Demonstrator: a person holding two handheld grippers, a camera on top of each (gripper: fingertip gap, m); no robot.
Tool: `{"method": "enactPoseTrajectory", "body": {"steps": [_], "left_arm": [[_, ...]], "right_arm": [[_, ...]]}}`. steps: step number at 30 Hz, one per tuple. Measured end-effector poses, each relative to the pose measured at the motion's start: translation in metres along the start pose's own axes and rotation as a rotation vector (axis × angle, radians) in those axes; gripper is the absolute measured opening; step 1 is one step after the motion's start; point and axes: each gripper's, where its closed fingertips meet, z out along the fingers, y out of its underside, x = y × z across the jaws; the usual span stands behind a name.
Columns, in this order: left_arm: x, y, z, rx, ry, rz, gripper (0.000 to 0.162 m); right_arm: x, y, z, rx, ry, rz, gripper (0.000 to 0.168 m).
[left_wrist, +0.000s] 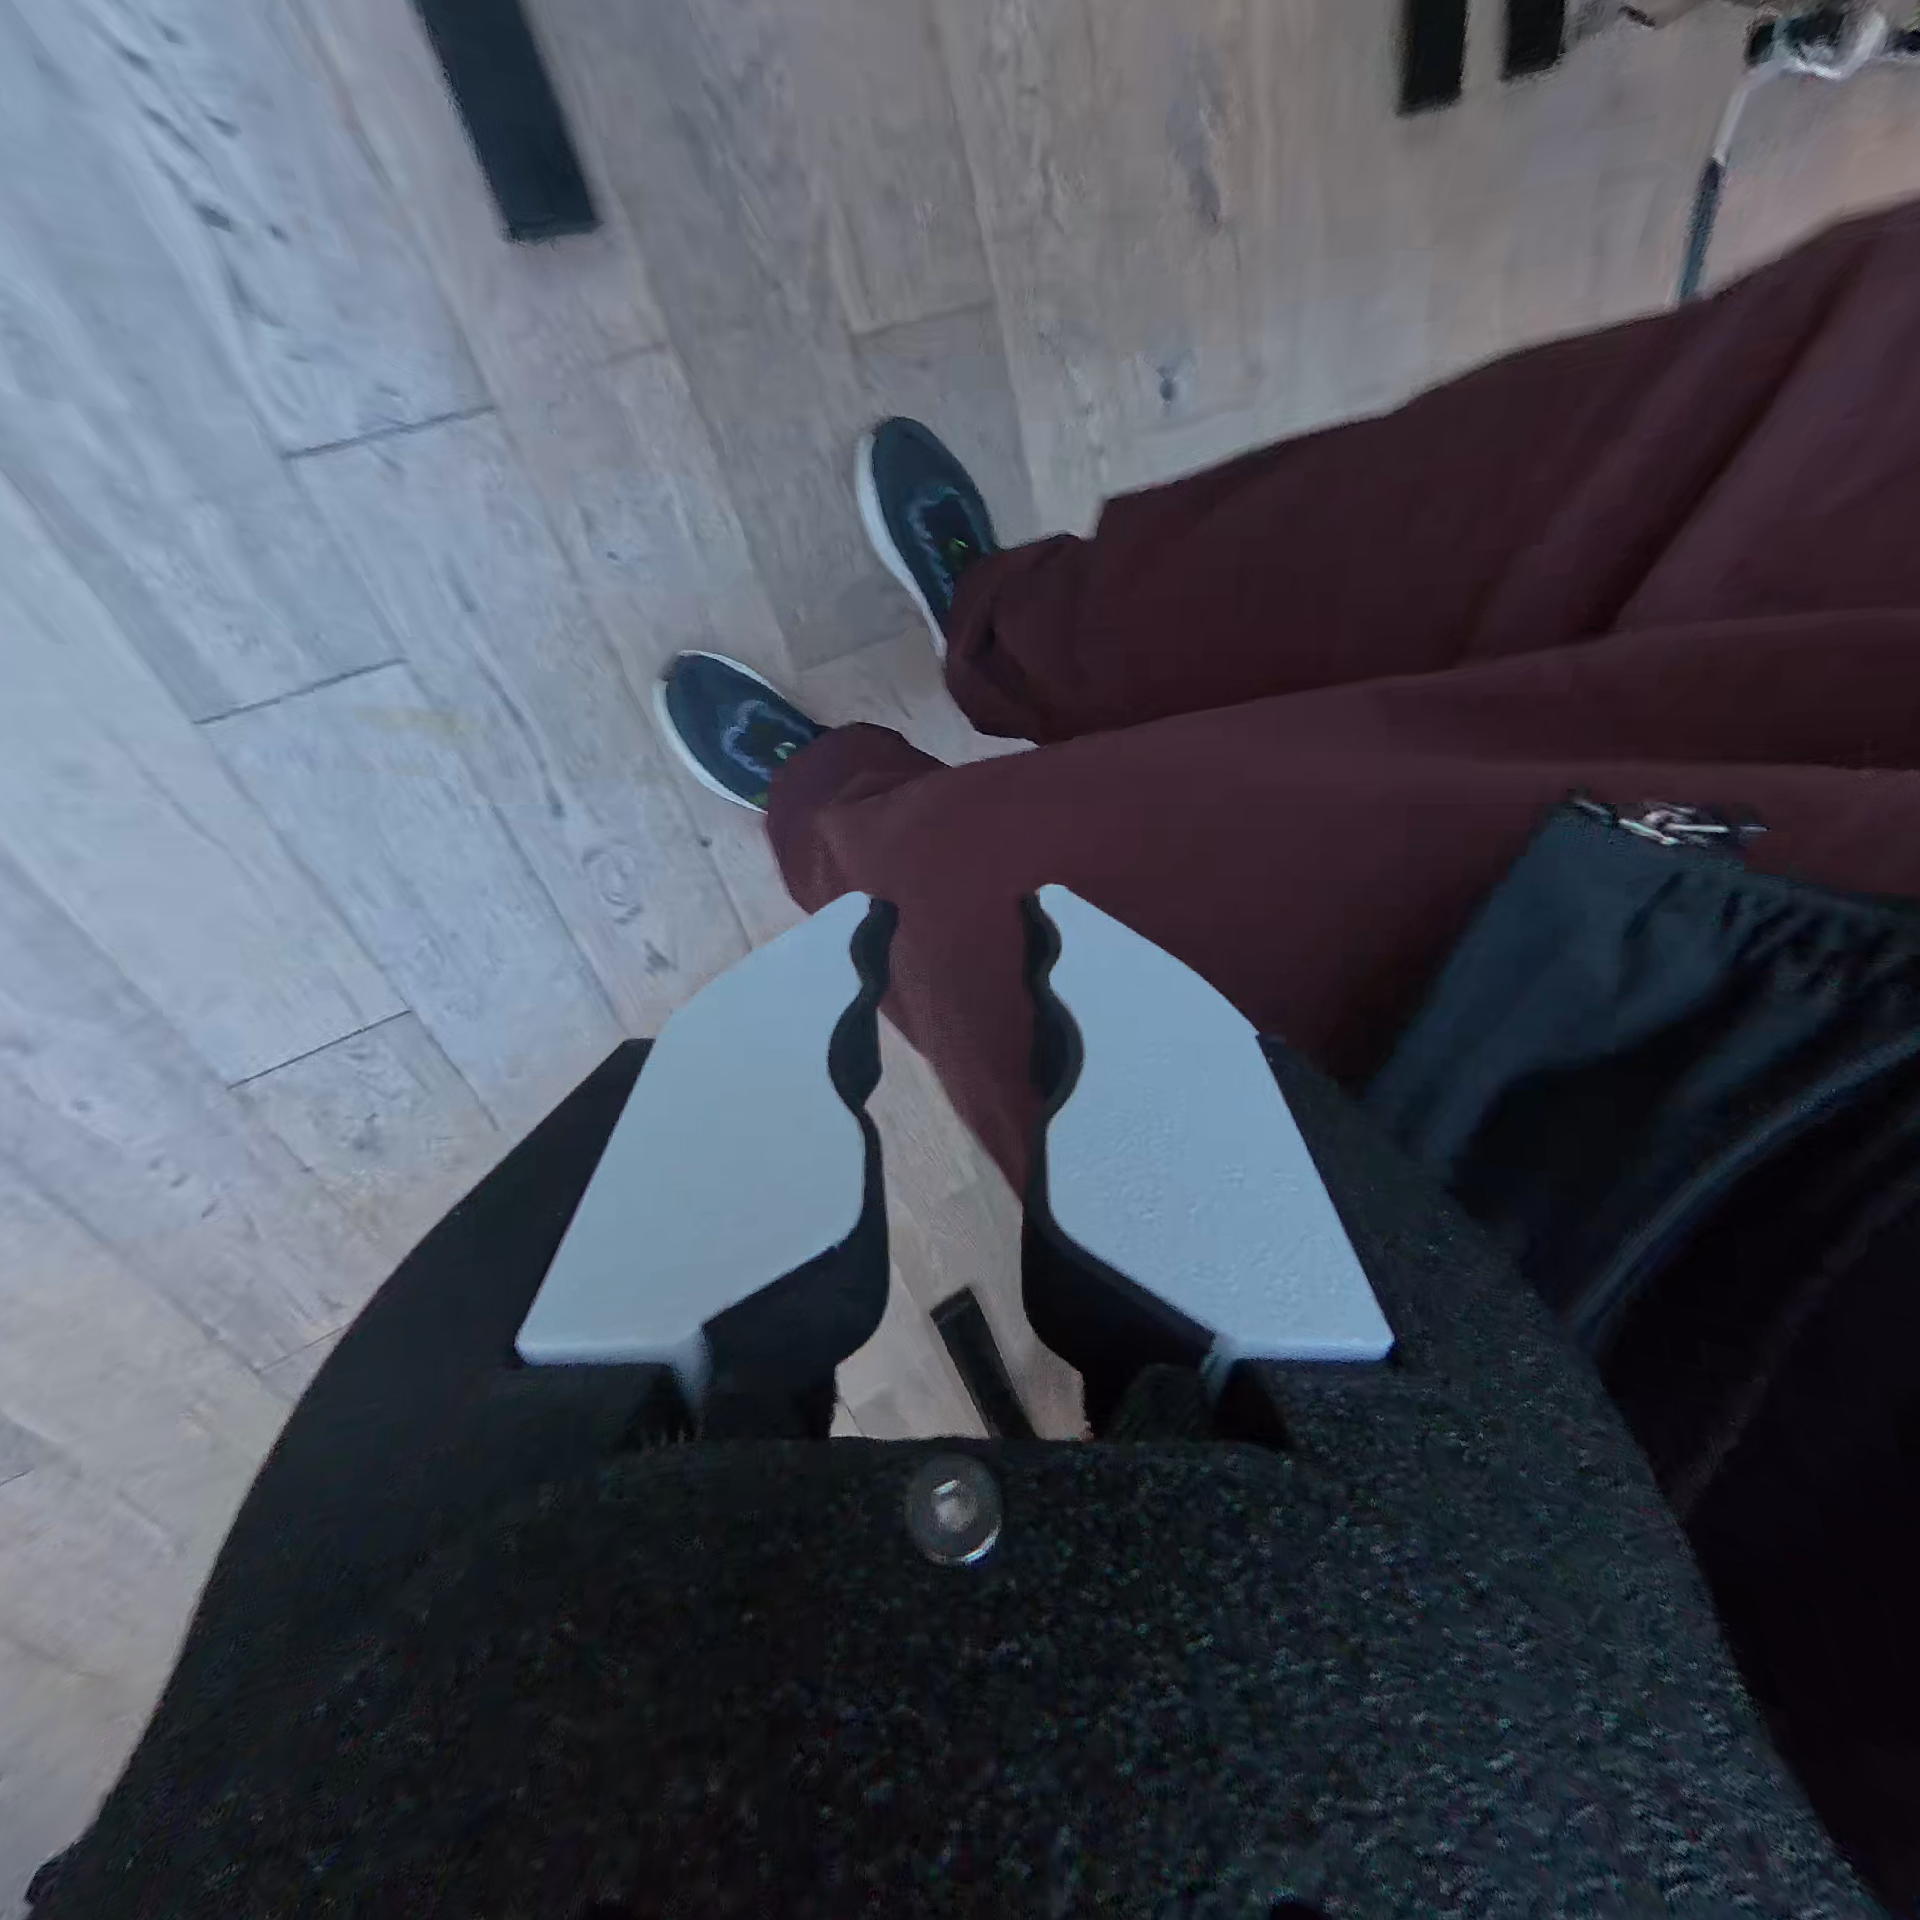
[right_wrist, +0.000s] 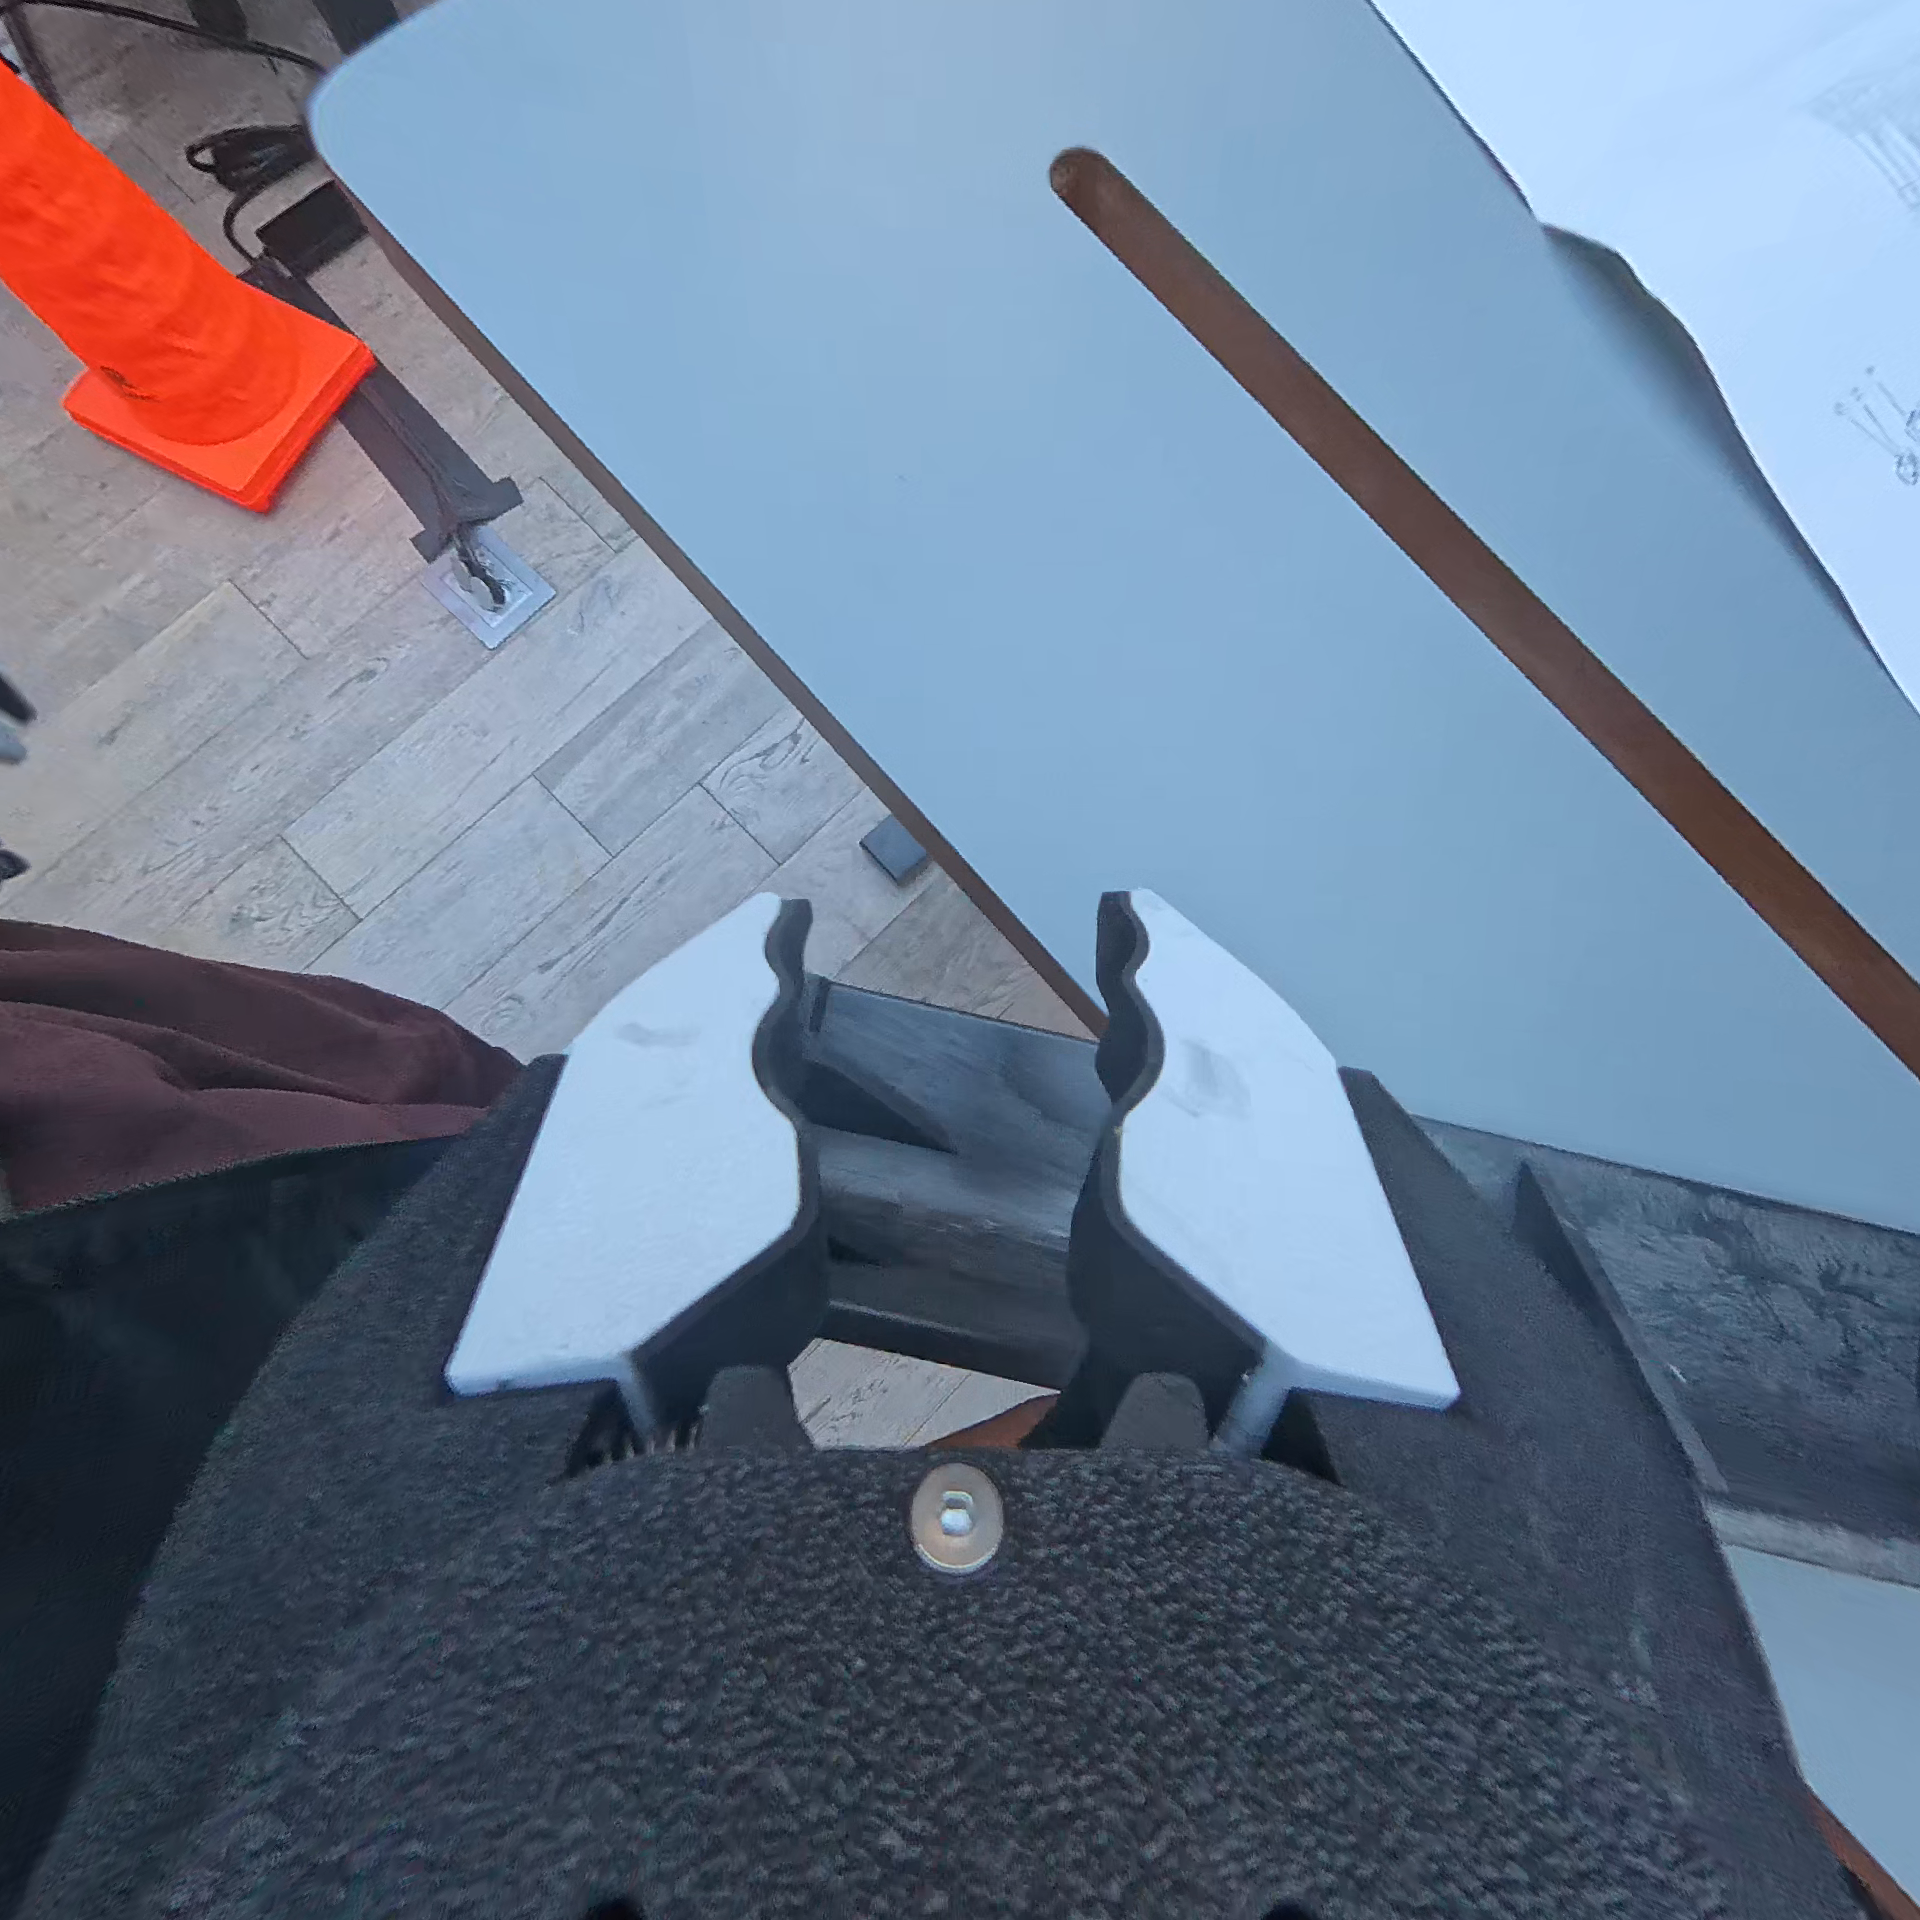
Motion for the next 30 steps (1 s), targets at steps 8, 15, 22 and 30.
{"method": "enactPoseTrajectory", "body": {"steps": [8, 15, 22, 30], "left_arm": [[-0.255, -0.079, -0.298, 0.378, -0.63, -0.204, 0.037], [-0.332, -0.095, -0.602, 0.589, -1.275, -0.167, 0.039], [-0.356, -0.084, -0.612, 0.498, -1.266, -0.294, 0.038], [-0.364, -0.088, -0.555, 0.45, -1.19, -0.275, 0.039]], "right_arm": [[-0.01, -0.04, -0.013, 0.067, -0.007, -0.126, 0.054], [-0.023, -0.061, -0.04, 0.119, 0.013, -0.174, 0.054], [-0.036, -0.056, -0.041, 0.115, 0.012, -0.169, 0.054], [-0.045, -0.06, -0.044, 0.111, 0.017, -0.19, 0.054]]}}
